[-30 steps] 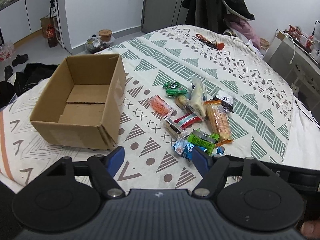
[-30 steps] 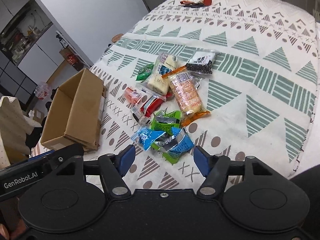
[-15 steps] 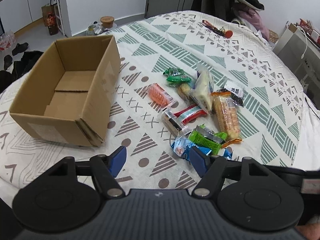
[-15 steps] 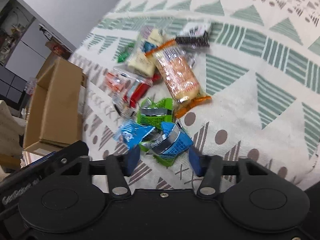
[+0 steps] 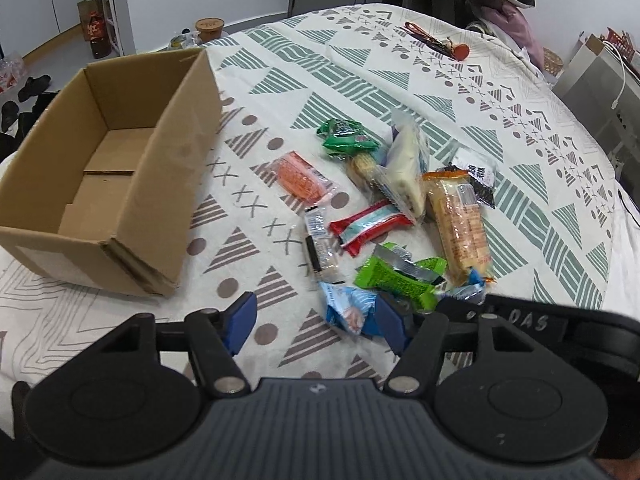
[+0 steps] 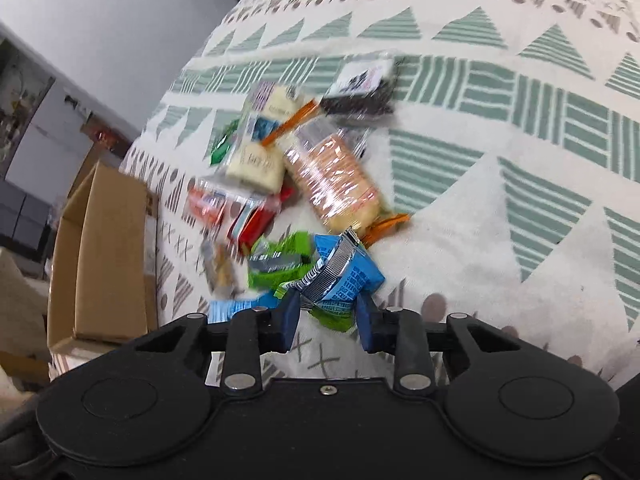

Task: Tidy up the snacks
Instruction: 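Grasp a blue snack packet with the left tool while the right grasps a blue-silver packet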

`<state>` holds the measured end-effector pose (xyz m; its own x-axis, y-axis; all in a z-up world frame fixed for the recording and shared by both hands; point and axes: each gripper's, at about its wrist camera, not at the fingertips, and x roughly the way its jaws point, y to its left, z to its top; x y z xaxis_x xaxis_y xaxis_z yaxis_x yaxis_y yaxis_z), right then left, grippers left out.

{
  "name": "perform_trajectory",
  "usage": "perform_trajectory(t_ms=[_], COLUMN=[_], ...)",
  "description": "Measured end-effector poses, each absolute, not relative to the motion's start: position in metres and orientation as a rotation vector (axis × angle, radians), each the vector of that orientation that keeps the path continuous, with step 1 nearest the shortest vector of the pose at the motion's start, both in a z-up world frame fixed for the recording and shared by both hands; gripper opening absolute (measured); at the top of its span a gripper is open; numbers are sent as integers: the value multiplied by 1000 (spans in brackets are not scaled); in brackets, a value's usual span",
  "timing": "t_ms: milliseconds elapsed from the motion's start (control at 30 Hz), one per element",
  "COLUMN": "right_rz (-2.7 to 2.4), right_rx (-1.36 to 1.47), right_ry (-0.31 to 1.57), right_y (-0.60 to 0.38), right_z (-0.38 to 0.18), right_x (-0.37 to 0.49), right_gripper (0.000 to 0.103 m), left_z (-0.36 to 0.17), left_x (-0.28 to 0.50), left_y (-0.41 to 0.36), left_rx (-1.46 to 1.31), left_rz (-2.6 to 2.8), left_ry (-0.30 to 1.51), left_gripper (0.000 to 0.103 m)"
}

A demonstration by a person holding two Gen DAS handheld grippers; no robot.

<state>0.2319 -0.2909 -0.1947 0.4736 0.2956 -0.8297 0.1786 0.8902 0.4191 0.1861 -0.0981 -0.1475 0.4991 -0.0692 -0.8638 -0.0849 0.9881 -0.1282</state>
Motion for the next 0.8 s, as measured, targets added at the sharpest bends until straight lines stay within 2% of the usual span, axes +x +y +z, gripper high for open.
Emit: perform_trajectory(t_ms=[200,400,467,500,533,600,633,733,767,800], right_rz=[-40,-51,-55,-60,-63,-59,-57,-53,-54,-53], right_rx=[526,525,541,544,543,543,545,550,549,545], right_ry=[1048,1076,1084,1076,1067,1079,1085,1083,1083,1081], right_y=[-305,-304,-305,-306,-306,-305,-305,-304,-303,-302], right_z=[-194,-198,-200,-199,-198,-200,-202,-203,-204,-204], right_x=[233,236,238,238,237,238,239,241,242,242], right_gripper=[31,38,57,60,62,62,62,61,55,43], left_z=[-161,-173,-176,-179,-180,-187,-189,-190,-189,-187], left_x=[191,195,197,198,199,201,200,197,195,194], left_y=[-103,-103,-105,-105,-105,-103,-102,-103,-102,-102], left_rx=[-198,-271,-272,-271,-282,-322,-336,-325,-326,-330], left_rz=[5,5,4,8,9,6,14,21,19,19], left_ry=[1081,1080,1070,1074,1075,1095,1101,1089,1086,1084], left_gripper=[61,61,61,60,55,45,36,31,31,30])
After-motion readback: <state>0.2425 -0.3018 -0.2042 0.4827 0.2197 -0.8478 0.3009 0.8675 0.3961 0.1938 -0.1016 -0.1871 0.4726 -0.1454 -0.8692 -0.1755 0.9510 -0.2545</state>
